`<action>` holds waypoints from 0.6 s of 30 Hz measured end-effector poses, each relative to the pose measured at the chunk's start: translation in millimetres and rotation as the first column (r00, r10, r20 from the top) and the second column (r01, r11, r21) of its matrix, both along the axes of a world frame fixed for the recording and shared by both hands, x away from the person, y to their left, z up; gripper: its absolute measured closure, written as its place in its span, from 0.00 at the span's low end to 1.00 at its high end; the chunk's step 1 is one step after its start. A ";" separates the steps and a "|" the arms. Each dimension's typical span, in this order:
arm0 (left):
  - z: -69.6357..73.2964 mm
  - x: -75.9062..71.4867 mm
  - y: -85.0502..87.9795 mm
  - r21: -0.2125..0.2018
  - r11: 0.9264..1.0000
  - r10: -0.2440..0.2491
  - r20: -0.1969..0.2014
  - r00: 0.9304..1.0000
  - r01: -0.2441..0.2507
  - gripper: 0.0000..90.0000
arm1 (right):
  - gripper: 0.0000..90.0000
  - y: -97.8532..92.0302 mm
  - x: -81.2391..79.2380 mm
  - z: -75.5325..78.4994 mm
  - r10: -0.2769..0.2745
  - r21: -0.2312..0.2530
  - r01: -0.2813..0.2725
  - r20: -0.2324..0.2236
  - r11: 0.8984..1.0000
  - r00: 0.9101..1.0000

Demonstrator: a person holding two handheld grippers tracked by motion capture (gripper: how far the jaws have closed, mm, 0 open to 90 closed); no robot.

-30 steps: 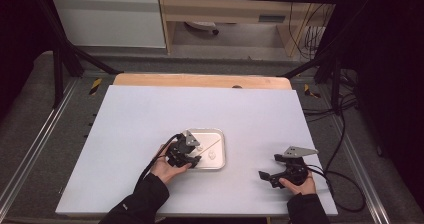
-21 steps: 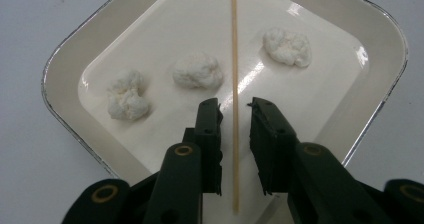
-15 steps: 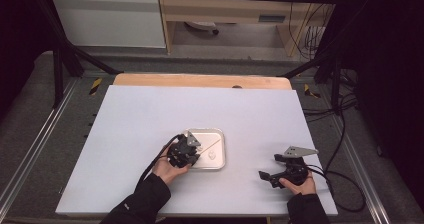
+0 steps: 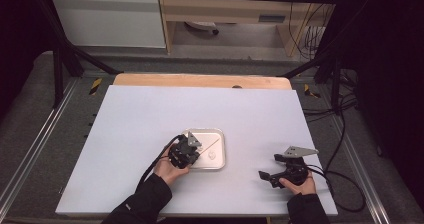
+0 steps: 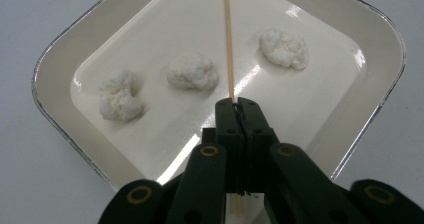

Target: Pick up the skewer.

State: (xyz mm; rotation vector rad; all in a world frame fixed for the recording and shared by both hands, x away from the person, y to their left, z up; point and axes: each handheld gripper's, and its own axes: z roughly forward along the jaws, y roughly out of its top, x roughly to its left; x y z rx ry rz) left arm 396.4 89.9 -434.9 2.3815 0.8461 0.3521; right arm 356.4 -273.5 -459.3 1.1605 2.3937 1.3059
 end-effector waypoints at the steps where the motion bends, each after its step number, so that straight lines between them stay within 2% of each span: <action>1: -0.1 0.0 -0.1 -0.001 1.000 0.000 0.001 1.000 0.000 0.98 | 0.01 0.1 0.0 -0.1 0.001 0.000 -0.001 0.000 1.000 1.000; 9: -1.2 -0.8 2.0 -0.045 0.999 0.000 0.007 1.000 0.000 0.99 | 0.01 0.1 0.0 -0.1 0.001 0.000 -0.001 -0.001 1.000 1.000; 18: 8.2 -5.3 10.3 -0.092 0.996 -0.004 0.023 1.000 0.007 0.99 | 0.01 0.1 0.1 -0.1 0.002 -0.001 -0.002 0.002 1.000 1.000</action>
